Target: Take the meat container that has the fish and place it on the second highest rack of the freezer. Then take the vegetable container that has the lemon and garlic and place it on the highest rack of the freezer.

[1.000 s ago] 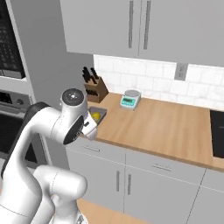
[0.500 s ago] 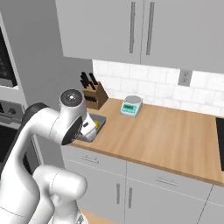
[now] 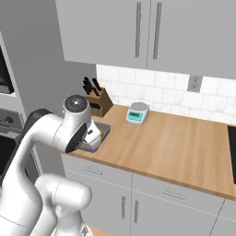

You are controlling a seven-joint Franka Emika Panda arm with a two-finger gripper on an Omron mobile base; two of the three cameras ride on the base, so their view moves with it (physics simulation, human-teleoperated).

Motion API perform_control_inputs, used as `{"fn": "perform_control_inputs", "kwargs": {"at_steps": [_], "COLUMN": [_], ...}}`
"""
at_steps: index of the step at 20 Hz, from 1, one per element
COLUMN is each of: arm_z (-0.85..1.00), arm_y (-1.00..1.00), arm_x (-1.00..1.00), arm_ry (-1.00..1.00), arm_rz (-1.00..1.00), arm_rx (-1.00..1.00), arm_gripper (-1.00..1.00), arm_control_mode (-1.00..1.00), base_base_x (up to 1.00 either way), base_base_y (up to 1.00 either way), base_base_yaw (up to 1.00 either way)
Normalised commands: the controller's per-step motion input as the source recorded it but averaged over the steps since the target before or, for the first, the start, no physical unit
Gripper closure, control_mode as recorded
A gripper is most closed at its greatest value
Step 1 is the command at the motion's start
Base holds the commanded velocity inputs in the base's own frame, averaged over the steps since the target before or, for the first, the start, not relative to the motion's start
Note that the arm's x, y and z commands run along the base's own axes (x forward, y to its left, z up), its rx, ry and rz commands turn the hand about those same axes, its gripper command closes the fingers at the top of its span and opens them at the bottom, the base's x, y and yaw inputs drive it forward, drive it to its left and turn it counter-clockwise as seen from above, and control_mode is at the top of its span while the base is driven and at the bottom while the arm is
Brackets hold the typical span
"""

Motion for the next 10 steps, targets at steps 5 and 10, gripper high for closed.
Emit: {"fn": "perform_control_inputs", "kwargs": {"at_steps": [5, 10], "arm_z": [-0.41, -0.52], "arm_y": [0.27, 0.29], "arm_x": [0.0, 0.01], "arm_ry": [0.0, 0.03], "arm_rz": [-0.09, -0.21], "arm_rx": [0.0, 0.0], "arm_gripper": [-1.0, -1.0], "arm_control_mode": [-1.0, -1.0], "base_base_x": [0.0, 0.0], "base_base_y": [0.0, 0.0], "base_base_yaw": [0.0, 0.0]}}
